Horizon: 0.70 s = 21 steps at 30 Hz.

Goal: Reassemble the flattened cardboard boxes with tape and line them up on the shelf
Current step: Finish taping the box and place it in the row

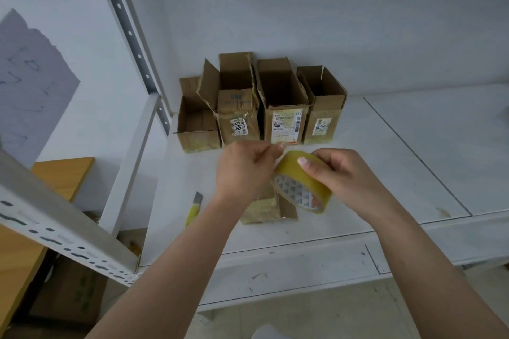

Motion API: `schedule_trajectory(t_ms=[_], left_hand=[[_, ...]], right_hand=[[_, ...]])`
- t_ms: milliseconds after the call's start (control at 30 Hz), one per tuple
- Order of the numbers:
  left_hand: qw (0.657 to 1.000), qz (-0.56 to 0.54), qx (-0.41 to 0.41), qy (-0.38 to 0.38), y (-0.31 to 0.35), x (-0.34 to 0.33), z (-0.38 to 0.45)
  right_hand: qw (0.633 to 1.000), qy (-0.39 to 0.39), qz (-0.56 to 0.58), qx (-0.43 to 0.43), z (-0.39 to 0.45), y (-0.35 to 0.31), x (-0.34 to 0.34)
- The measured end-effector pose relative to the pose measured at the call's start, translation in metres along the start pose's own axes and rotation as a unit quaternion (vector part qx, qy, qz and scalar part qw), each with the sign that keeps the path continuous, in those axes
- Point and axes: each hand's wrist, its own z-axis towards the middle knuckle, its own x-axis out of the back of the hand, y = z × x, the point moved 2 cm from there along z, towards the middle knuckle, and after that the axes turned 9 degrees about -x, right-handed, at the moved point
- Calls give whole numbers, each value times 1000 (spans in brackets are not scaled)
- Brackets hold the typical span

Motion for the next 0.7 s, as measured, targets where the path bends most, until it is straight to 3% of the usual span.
schedule_trajectory(t_ms=[133,233,400,700], left_hand=[[998,17,18,53,-7,16,-9],[990,65,79,94,-38,44,-19],[980,128,152,35,-72,52,-56],[975,81,197,70,-89,40,-72]], right_hand=[[999,-41,-18,1,7,-11,7],[997,-5,-70,-22,15,0,20],[977,-6,-208,-52,26,34,14],[965,19,-254,-67,39,46,1]])
